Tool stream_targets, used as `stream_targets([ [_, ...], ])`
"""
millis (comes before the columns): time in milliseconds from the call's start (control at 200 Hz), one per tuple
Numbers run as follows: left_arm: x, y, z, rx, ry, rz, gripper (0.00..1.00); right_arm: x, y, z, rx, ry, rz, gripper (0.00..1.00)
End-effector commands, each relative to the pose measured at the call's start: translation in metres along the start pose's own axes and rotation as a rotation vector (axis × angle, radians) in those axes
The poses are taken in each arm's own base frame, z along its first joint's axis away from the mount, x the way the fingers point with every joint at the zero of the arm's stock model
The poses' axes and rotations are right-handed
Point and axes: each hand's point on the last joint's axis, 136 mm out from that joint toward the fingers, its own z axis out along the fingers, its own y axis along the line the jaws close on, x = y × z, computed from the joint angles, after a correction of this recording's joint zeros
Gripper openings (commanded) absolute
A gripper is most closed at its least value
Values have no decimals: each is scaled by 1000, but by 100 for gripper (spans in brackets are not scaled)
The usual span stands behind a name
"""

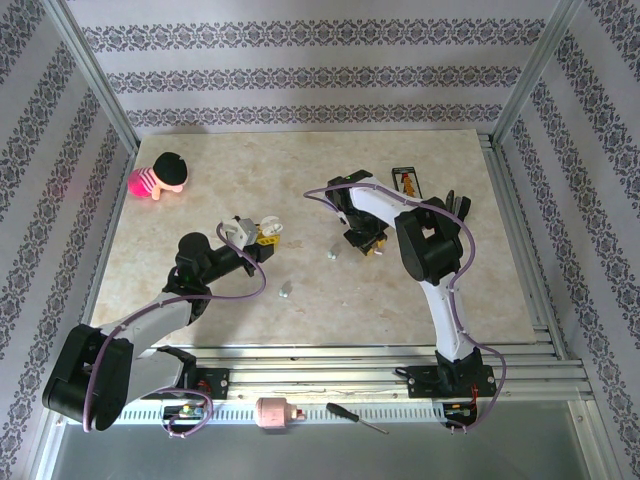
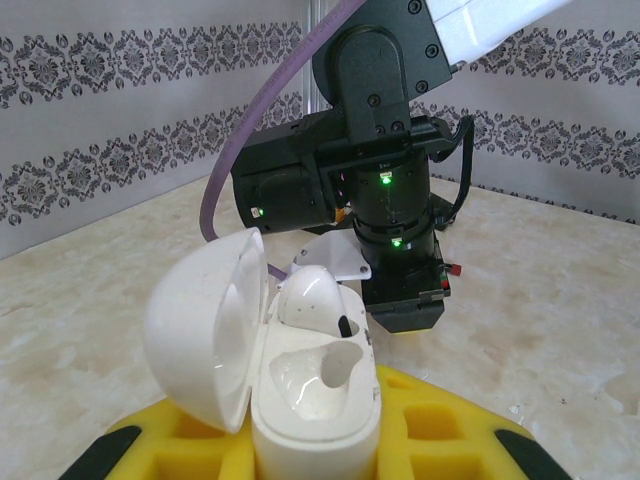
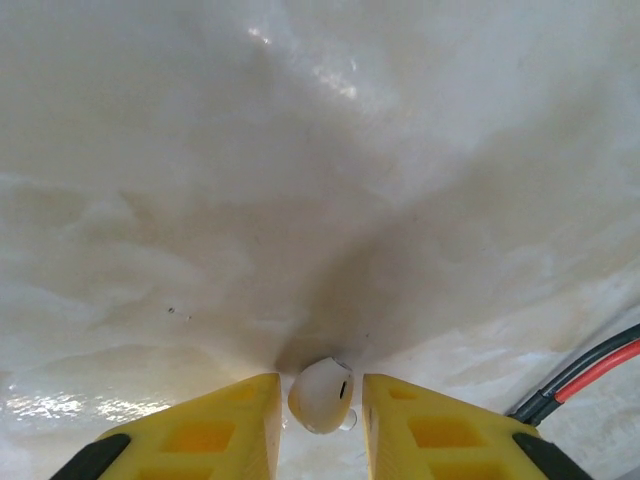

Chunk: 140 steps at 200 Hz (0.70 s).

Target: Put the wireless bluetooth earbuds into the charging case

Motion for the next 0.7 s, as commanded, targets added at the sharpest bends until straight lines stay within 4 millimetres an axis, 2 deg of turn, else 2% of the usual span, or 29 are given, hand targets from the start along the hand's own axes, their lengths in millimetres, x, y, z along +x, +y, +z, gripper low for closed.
stream_targets([
  [0, -3, -9, -1, 31, -11, 16, 1, 4, -3, 14, 16, 38, -11, 28],
  [250, -4, -8, 0, 31, -11, 14, 1, 6, -2, 22, -22, 36, 15, 25],
  [385, -4, -8, 0, 31, -9, 13, 1, 6, -1, 18, -38, 17, 29, 22],
  [560, -6, -8, 1, 36, -9, 14, 1, 2, 0, -1, -74, -66, 62, 20],
  [695, -9, -9, 1, 45, -17, 9, 1, 1, 4, -31, -167, -188, 112, 20],
])
